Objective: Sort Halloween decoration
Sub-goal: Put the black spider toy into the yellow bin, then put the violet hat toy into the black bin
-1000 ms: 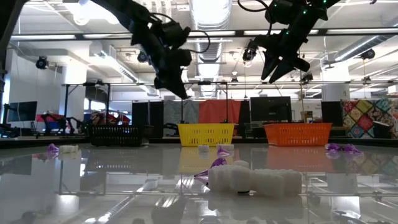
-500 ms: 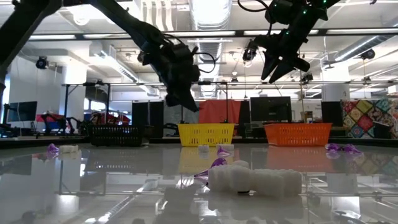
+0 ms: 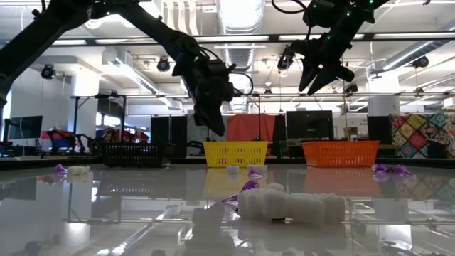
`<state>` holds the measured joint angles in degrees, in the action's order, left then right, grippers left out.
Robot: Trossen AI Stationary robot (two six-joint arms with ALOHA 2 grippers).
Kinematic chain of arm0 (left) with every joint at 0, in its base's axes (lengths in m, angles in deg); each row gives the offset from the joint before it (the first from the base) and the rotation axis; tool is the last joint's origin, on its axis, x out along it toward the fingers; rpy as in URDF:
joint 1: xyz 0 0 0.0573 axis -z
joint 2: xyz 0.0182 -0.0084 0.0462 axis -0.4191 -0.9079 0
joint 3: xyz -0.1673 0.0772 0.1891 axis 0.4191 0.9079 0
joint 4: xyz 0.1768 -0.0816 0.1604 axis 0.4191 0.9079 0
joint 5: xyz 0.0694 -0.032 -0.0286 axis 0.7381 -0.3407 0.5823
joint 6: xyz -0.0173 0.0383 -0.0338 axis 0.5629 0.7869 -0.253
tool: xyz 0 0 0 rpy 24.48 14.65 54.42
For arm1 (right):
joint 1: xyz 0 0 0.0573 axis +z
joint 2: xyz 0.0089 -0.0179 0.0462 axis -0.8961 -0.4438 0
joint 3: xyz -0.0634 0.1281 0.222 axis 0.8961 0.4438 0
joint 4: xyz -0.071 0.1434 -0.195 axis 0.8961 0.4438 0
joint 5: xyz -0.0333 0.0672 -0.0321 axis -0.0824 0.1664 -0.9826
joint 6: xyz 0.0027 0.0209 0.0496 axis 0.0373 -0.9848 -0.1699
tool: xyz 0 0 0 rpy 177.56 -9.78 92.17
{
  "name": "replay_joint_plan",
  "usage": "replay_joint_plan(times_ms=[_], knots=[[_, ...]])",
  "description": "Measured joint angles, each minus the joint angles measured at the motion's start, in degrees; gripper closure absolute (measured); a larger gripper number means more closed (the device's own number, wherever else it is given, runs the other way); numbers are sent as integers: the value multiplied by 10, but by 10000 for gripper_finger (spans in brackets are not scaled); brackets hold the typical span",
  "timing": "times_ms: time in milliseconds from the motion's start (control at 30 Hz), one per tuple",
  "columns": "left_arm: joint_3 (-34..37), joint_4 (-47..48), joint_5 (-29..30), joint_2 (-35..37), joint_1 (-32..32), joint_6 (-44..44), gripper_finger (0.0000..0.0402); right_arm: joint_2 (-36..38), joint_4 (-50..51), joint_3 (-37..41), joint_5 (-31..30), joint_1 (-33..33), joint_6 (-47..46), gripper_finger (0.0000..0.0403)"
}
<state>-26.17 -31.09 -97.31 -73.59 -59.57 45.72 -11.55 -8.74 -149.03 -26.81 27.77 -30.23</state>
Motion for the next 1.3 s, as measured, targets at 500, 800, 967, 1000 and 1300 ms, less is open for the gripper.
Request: replay_joint_plan(times_ms=[500,800,967,1000,1300], knots=[[-16,121,19,35,-2,35,277,0,-1,0,84,4,-7,264],[69,162,8,132,11,26,289,-2,-2,5,160,67,-6,264],[161,147,8,209,31,5,293,-14,-6,6,161,123,3,264],[180,140,8,224,35,-2,293,-16,-6,6,161,134,6,264],[310,93,9,361,72,-83,293,-39,-28,6,170,210,17,264]])
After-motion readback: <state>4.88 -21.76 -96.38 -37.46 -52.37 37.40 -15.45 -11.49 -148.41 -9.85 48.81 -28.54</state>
